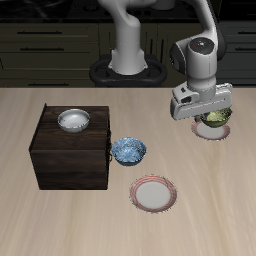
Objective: Place the green bowl onto the plate that is on the left side of the table
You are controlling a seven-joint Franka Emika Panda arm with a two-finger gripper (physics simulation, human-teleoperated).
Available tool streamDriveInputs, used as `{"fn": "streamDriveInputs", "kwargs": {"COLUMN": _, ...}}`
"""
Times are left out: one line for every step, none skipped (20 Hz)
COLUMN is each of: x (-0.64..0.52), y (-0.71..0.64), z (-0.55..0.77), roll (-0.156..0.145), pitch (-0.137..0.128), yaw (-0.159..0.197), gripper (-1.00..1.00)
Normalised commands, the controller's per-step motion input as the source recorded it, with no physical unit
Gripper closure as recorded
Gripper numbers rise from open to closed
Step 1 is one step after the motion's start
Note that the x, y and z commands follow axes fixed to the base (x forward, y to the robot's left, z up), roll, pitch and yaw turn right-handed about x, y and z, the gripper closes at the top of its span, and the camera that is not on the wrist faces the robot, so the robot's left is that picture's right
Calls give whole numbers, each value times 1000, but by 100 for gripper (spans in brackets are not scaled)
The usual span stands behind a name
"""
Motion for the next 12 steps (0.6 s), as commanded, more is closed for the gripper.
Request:
{"fn": "streamDriveInputs", "kwargs": {"x": 1, "y": -135, "z": -178, "roll": -47, "pitch": -13, "yaw": 36, "gripper": 100}}
{"fn": "streamDriveInputs", "kwargs": {"x": 32, "y": -1, "z": -233, "roll": 19, "pitch": 35, "yaw": 27, "gripper": 100}}
{"fn": "streamDriveInputs", "kwargs": {"x": -2, "y": -34, "z": -183, "roll": -4, "pitch": 22, "yaw": 23, "gripper": 100}}
{"fn": "streamDriveInputs", "kwargs": {"x": 13, "y": -2, "z": -264, "roll": -23, "pitch": 24, "yaw": 52, "gripper": 100}}
{"fn": "streamDriveInputs", "kwargs": {"x": -1, "y": -28, "z": -219, "roll": 8, "pitch": 54, "yaw": -9, "gripper": 100}}
{"fn": "streamDriveInputs", "kwargs": {"x": -62, "y": -5, "z": -166, "roll": -8, "pitch": 21, "yaw": 24, "gripper": 100}}
{"fn": "streamDriveInputs", "kwargs": {"x": -99, "y": 102, "z": -771, "roll": 33, "pitch": 125, "yaw": 61, "gripper": 100}}
{"fn": "streamDriveInputs", "kwargs": {"x": -136, "y": 157, "z": -402, "roll": 16, "pitch": 29, "yaw": 115, "gripper": 100}}
{"fn": "streamDriveInputs", "kwargs": {"x": -117, "y": 35, "z": -289, "roll": 22, "pitch": 48, "yaw": -9, "gripper": 100}}
{"fn": "streamDriveInputs", "kwargs": {"x": -75, "y": 40, "z": -333, "roll": 13, "pitch": 66, "yaw": 10, "gripper": 100}}
{"fn": "streamDriveInputs", "kwargs": {"x": -59, "y": 51, "z": -254, "roll": 8, "pitch": 43, "yaw": 15, "gripper": 100}}
{"fn": "streamDriveInputs", "kwargs": {"x": -241, "y": 67, "z": -536, "roll": -7, "pitch": 35, "yaw": 95, "gripper": 100}}
